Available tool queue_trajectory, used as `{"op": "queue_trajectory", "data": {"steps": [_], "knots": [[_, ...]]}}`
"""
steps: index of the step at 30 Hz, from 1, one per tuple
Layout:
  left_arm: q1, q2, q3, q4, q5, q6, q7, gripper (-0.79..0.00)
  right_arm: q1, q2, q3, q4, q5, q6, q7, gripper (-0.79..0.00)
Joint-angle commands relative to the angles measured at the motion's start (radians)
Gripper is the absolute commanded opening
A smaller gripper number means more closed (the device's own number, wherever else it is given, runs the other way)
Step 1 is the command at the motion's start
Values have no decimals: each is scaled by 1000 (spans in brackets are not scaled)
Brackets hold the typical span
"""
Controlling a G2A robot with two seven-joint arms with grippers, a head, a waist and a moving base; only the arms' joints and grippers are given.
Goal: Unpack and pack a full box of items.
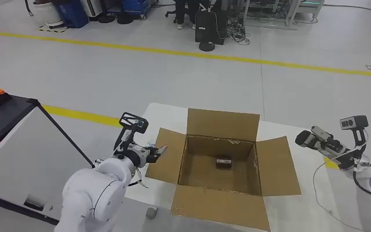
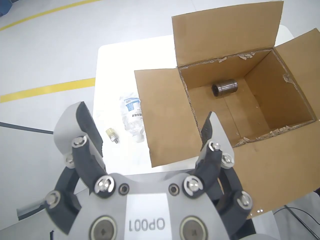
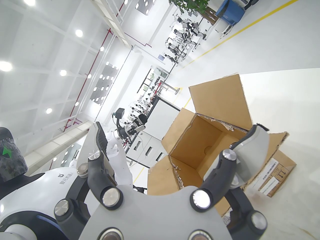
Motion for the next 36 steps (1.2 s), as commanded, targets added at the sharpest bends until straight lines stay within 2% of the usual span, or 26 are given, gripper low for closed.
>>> {"op": "queue_trajectory", "data": {"steps": [1,4,8,11,15,19,24,27,31,33,36], "knots": [[0,0,0,0,1,0,0,0,0,0,0,0,0,0,0,0],[-2,1,7,2,-1,-16,39,0,0,0,0,0,0,0,0,0],[-45,4,58,11,21,-90,81,0,0,0,0,0,0,0,0,0],[-121,4,124,44,26,-160,62,0,0,0,0,0,0,0,0,0],[-262,-1,235,127,-1,-264,21,0,0,0,0,0,0,0,0,0],[-431,-15,368,269,-56,-383,-40,0,0,0,0,0,0,0,0,0],[-643,-50,518,491,-181,-442,-72,0,0,0,0,0,0,0,0,0],[-755,-74,630,628,-257,-436,-85,0,0,0,0,0,0,0,0,0],[-904,-101,808,806,-363,-378,-143,0,0,0,0,0,0,0,0,0],[-971,-115,888,866,-424,-365,-156,0,0,0,0,0,0,0,0,0],[-1026,-133,935,916,-479,-359,-162,0,0,0,0,0,0,0,0,0]]}}
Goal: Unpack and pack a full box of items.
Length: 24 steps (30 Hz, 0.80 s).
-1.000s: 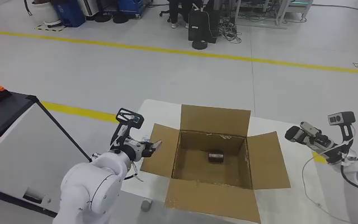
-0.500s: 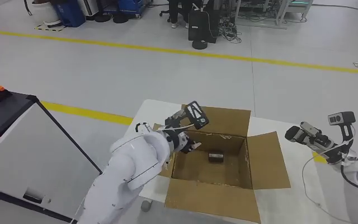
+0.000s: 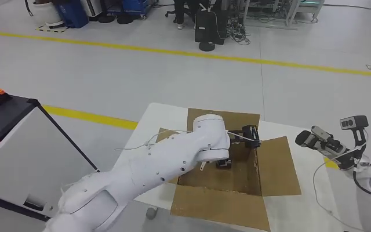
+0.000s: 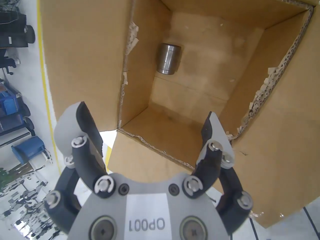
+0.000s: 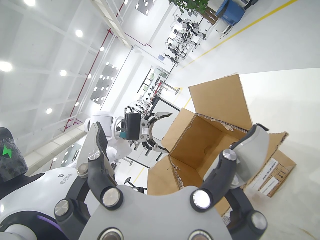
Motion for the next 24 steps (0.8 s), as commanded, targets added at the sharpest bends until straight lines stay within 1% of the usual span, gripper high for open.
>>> {"op": "queue_trajectory", "data": {"steps": [1,19,21,24], "knots": [[-13,-4,12,12,-12,0,0,0,0,0,0,0,0,0,0,0],[-13,-4,12,12,-12,0,0,0,0,0,0,0,0,0,0,0],[10,-4,-6,11,-45,8,65,0,0,0,0,0,0,0,0,0],[8,-6,-24,35,-121,-41,80,0,0,0,0,0,0,0,0,0]]}}
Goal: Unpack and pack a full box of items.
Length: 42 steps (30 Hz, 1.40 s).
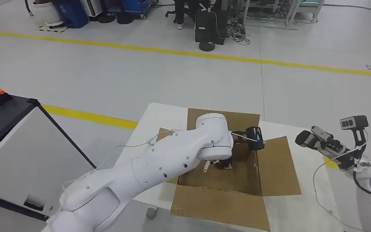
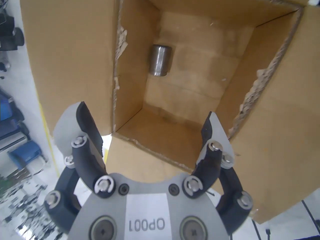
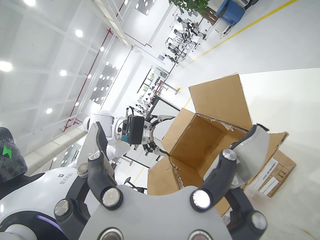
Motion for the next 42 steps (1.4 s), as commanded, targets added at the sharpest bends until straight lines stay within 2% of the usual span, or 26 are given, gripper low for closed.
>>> {"op": "queue_trajectory", "data": {"steps": [1,4,7,14,19,26,34,38,42], "knots": [[-7,-6,-10,25,-74,-36,13,0,0,0,0,0,0,0,0,0],[-40,-29,23,112,-186,-61,7,0,0,0,0,0,0,0,0,0],[-99,-65,95,234,-290,-84,30,0,0,0,0,0,0,0,0,0],[-201,-170,231,527,-473,-156,102,0,0,0,0,0,0,0,0,0],[-254,-243,318,686,-522,-219,165,0,0,0,0,0,0,0,0,0],[-247,-332,321,855,-413,-265,211,0,0,0,0,0,0,0,0,0],[-231,-408,321,1011,-307,-311,257,0,0,0,0,0,0,0,0,0],[-229,-440,319,1061,-300,-321,266,0,0,0,0,0,0,0,0,0],[-229,-442,318,1064,-310,-321,267,0,0,0,0,0,0,0,0,0]]}}
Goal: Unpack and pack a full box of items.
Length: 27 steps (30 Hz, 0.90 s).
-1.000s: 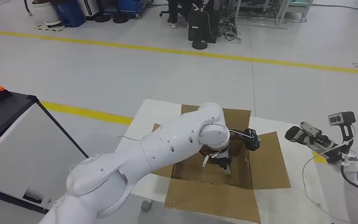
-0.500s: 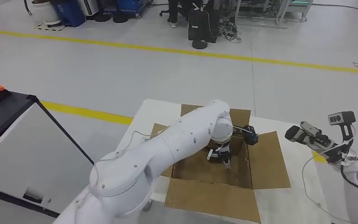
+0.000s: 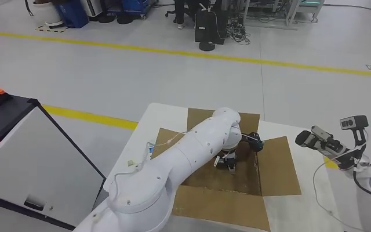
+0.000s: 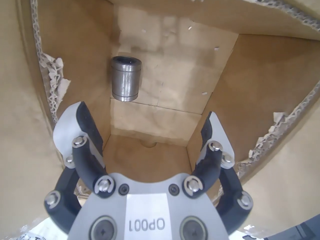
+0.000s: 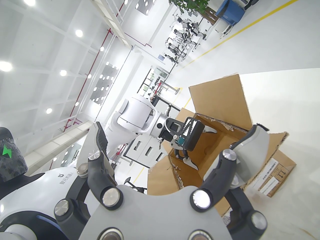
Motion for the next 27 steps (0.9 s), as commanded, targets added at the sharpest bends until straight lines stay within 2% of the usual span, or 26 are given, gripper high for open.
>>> {"op": "queue_trajectory", "data": {"steps": [1,13,15,17,24,27], "knots": [[0,1,0,-1,1,0,0,0,0,0,0,0,0,0,0,0],[3,1,3,-1,12,6,-5,0,0,0,0,0,0,0,0,0],[37,-3,3,-32,103,55,-55,0,0,0,0,0,0,0,0,0],[54,-3,-5,-52,80,70,-70,0,0,0,0,0,0,0,0,0],[56,19,3,-108,-22,95,-95,0,0,0,0,0,0,0,0,0],[80,34,3,-126,-29,118,-118,0,0,0,0,0,0,0,0,0]]}}
